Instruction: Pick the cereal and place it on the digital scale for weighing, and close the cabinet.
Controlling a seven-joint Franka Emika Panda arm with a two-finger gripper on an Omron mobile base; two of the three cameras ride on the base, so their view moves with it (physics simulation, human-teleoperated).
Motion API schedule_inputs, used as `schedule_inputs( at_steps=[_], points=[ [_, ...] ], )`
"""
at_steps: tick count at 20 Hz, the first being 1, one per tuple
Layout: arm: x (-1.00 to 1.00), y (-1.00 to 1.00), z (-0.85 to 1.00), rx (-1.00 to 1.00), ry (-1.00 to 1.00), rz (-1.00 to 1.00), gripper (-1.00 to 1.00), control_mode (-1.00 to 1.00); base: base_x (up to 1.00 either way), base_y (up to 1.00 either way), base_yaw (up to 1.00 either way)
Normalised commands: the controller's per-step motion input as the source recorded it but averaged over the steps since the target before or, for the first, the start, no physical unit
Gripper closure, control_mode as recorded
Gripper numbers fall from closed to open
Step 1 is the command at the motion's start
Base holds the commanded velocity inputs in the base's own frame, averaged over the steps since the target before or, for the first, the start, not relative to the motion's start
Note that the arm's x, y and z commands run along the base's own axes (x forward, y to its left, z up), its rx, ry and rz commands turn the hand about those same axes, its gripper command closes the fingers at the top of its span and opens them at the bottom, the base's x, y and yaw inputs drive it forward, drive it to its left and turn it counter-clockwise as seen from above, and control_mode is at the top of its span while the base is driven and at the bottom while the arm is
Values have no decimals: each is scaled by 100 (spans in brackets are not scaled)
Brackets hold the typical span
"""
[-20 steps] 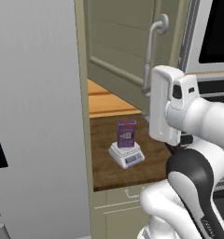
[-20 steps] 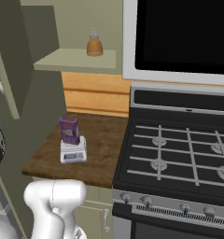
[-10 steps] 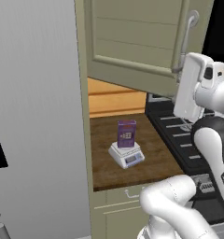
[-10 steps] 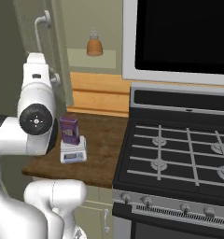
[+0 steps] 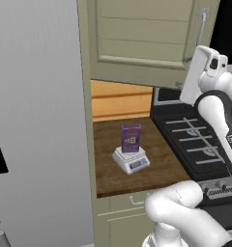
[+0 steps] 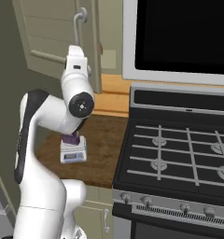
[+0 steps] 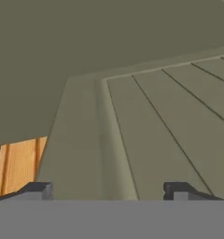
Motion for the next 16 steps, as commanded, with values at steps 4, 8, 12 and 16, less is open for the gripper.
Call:
schedule_inputs(
  at_steps=[4, 8, 12, 16],
  points=[
    [99, -34, -1, 3, 0, 0, -100, -100, 0, 0, 0],
    [86, -28, 0, 1, 0, 0, -100, -100, 0, 0, 0],
    [82, -3, 0, 0, 0, 0, -100, -100, 0, 0, 0],
    [86, 0, 0, 0, 0, 0, -100, -100, 0, 0, 0]
  ],
)
